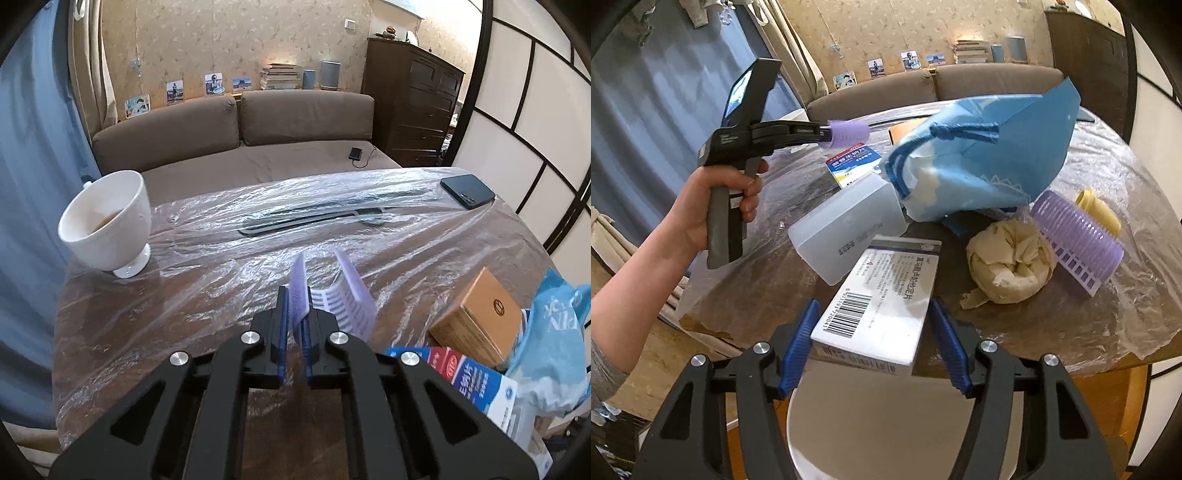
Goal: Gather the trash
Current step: 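Carry the hair roller and medicine box toward the white trash bin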
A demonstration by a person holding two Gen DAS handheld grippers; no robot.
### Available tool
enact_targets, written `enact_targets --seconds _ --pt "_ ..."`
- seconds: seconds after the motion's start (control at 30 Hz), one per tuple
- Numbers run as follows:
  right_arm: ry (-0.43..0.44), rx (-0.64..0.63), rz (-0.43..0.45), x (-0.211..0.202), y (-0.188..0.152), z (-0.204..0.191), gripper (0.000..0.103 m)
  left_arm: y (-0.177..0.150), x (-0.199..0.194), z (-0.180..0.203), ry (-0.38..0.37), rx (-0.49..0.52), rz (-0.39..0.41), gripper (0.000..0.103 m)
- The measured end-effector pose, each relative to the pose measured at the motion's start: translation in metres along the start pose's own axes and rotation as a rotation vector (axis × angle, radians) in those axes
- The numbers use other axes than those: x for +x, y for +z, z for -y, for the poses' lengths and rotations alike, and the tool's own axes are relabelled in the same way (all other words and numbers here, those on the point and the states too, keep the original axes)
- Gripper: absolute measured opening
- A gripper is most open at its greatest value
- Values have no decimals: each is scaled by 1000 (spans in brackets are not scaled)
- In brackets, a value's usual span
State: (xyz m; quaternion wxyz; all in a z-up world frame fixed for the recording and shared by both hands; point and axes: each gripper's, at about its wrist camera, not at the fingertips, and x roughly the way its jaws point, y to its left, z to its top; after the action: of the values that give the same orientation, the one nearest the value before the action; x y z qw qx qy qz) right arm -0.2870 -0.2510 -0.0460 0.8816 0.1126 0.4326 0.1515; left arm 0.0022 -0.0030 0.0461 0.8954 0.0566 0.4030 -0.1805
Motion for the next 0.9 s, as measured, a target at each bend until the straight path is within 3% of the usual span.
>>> enact_targets --seconds 0.63,0.9 --pt "97 -39 8 -27 22 56 57 -32 -80 -10 5 -136 105 8" --pt "16 -163 37 -22 26 56 57 -58 -102 -10 17 -189 104 8"
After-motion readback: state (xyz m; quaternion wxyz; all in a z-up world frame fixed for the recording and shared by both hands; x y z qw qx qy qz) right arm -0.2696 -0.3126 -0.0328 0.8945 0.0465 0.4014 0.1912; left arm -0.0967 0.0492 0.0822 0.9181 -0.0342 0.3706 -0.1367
